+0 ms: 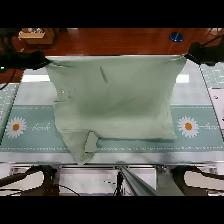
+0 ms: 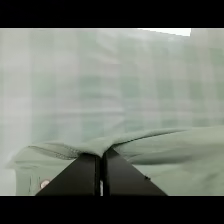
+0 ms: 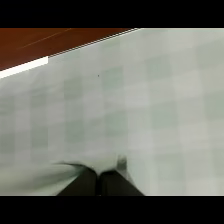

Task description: Fold the shirts.

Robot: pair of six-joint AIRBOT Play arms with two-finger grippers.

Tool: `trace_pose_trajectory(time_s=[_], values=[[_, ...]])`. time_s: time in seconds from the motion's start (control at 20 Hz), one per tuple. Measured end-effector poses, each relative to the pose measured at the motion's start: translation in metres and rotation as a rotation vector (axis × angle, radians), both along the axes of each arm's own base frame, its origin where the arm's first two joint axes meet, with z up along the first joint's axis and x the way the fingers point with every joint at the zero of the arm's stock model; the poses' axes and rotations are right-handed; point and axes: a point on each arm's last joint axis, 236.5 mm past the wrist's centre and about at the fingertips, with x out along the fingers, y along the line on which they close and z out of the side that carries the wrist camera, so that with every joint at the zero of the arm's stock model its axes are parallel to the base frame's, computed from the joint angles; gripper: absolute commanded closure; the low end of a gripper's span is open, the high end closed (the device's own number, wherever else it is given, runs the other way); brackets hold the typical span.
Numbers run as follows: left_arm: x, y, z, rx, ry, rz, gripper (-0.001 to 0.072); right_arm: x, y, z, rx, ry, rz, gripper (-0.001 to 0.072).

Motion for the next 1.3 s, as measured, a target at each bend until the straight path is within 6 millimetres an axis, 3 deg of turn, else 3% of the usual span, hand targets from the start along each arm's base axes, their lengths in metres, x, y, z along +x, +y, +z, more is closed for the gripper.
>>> trace_pose_trajectory(time_s=[0.3,0.6,0.75,0.95,1.1,1.3], values=[[0.048,-0.017,-0.062,0.023,-0.021,0.039,0.0687,0.036,-0.016,-0.057,0.001,0.007,-0.066,0.0693],[0.062,-0.021,-0.092,0.067,-0.032,0.028,0.0687,0.047,-0.026,-0.083,-0.022,0.018,-0.089,0.0693],[0.048,-0.024,-0.097,0.067,0.040,-0.033,0.0687,0.032,-0.025,-0.087,-0.022,0.078,-0.062,0.0693],[0.006,-0.029,-0.106,0.026,0.241,-0.143,0.0687,-0.007,-0.018,-0.090,-0.035,0.224,0.011,0.0693],[-0.025,-0.026,-0.118,0.015,0.382,-0.179,0.0687,-0.042,-0.017,-0.105,-0.064,0.368,0.065,0.0693],[-0.042,-0.024,-0.141,0.016,0.493,-0.186,0.0686,-0.067,-0.014,-0.127,-0.054,0.484,0.095,0.0692]])
